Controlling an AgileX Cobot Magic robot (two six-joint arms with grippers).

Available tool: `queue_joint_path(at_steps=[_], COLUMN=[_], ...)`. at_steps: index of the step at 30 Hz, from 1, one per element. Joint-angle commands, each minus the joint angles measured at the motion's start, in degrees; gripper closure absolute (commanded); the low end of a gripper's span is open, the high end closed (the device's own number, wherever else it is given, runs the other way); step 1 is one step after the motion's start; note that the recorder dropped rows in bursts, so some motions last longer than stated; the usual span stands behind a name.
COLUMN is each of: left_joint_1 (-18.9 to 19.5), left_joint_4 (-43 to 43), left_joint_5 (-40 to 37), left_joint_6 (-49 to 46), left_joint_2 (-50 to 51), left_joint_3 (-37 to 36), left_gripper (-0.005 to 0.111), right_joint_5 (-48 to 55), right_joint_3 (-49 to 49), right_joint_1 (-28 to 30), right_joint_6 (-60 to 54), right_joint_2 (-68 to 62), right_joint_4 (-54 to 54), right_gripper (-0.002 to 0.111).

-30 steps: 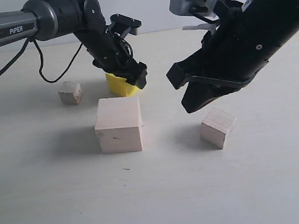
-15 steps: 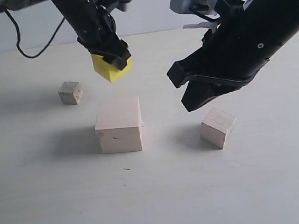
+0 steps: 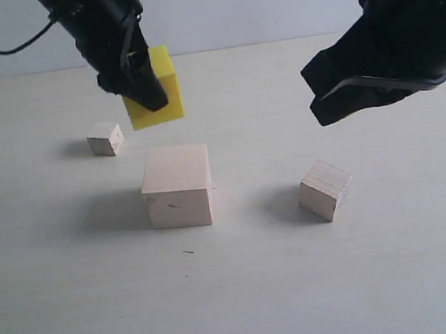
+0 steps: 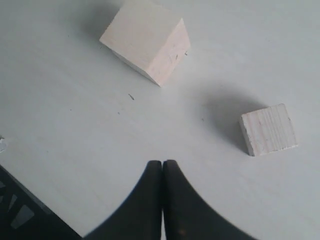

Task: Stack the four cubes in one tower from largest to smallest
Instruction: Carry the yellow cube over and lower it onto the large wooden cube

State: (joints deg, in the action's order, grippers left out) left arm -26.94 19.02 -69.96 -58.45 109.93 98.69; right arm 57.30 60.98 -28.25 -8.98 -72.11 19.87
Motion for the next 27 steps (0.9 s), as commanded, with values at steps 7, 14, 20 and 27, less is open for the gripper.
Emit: queue_joint_path(at_steps=[7,14,20,27], left_joint_1=[0.1,-0.9,-1.1,-1.1], left_joint_4=[7.8,7.5,6.6,5.7], left_joint_5=[0.0,0.0,0.0,2.5], left_joint_6=[-13.6,-22.4,-22.8,-22.8], left_joint_2=[-5.6,-5.1,-2.0,1.4], left_joint_3=[-10.7,-10.7,-10.7,-10.6], left_gripper=[0.107,0.107,0.107,0.107], right_joint_5=[1.9,2.4,2.4,2.4], right_joint_3=[-0.1,-0.1,-0.1,-0.1], right_joint_1=[-0.1,-0.1,-0.1,-0.1], right_joint_6=[0.6,0.6,0.6,0.6], right_joint_2=[1.4,1.4,1.4,1.4], right_joint_4=[0.9,2.3,2.6,2.0], right_gripper=[0.108,0.108,0.108,0.108])
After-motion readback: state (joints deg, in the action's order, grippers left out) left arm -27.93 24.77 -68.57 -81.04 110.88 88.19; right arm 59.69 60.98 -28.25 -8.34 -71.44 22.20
